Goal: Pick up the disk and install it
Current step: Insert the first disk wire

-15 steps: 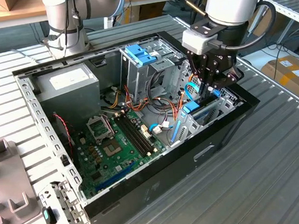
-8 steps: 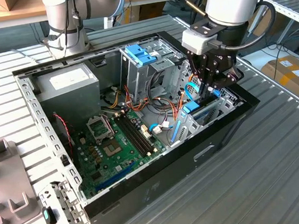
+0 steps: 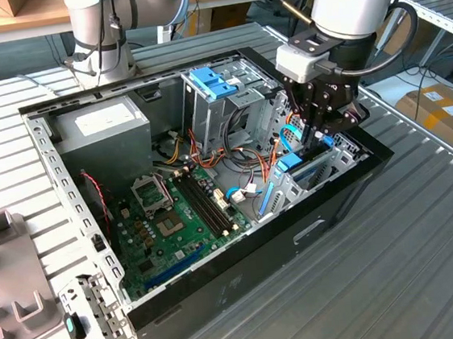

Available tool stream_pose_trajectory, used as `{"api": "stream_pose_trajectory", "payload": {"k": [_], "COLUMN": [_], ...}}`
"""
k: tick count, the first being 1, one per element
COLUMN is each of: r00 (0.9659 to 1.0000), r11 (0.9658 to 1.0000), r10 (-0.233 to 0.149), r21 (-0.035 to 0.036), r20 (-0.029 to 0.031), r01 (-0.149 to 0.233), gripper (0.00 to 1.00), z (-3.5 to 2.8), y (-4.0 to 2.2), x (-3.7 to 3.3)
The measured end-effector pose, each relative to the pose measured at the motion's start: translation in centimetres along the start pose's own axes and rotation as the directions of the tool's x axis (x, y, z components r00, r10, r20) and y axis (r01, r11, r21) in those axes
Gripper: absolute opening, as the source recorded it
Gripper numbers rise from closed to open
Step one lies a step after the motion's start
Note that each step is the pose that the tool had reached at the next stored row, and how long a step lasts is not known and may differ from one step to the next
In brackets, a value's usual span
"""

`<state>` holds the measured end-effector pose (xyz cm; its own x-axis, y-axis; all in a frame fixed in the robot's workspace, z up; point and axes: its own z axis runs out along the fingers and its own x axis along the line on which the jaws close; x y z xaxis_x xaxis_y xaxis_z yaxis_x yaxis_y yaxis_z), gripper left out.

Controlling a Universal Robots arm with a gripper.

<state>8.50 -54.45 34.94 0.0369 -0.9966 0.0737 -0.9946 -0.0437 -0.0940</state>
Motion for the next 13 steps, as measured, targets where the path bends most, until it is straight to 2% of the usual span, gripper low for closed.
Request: {"api": "stream_pose_trajectory", "payload": {"k": [13], "r00": [1.0], "r11": [1.0], "r10": [0.0], "r21": [0.001], "r20": [-0.0001], "r01": [0.0], "gripper": [0.16], "z": [0.12], "y": [0.01], "x": [-0.01]}}
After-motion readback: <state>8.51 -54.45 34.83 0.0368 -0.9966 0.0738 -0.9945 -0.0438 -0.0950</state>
